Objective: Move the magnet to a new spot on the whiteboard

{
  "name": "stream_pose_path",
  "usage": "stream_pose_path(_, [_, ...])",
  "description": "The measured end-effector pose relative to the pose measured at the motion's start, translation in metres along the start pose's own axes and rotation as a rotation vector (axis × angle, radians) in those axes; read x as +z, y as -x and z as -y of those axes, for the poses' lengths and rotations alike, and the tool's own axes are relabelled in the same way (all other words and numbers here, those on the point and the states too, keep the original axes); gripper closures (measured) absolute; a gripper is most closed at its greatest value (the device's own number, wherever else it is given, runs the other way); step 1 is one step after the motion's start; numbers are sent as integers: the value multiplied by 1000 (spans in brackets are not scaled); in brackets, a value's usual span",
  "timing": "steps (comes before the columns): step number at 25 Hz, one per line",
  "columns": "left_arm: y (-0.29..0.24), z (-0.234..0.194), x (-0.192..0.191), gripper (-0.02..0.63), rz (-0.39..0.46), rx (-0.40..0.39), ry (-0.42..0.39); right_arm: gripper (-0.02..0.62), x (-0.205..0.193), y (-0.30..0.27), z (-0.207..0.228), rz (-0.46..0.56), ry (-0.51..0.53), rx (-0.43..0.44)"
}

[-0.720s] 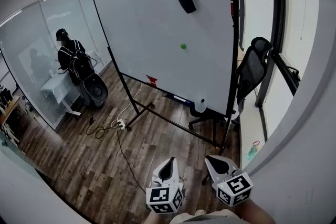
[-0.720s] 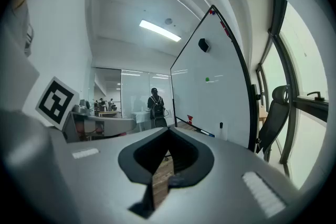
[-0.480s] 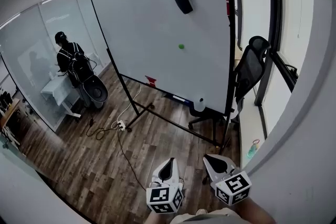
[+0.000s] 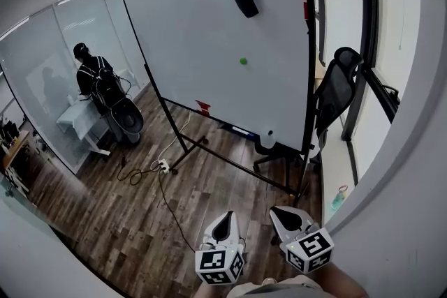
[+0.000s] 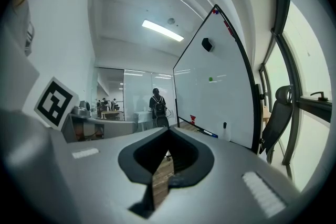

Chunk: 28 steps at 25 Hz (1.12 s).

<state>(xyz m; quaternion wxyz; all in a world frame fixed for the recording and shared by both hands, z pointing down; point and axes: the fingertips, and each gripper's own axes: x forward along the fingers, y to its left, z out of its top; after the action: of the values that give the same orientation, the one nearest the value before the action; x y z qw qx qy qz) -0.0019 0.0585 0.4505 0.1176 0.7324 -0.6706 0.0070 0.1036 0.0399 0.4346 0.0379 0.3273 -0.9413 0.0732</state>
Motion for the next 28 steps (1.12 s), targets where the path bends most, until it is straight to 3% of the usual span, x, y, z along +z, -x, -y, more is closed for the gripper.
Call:
stream_pose_path(18, [-1,-24,-1,601,15,57,54,595,-13,-11,2,-18,-53,11])
stream_pose_path(28, [-42,-62,5,601,11,60,82,595,-9,-59,21,-26,-56,-7])
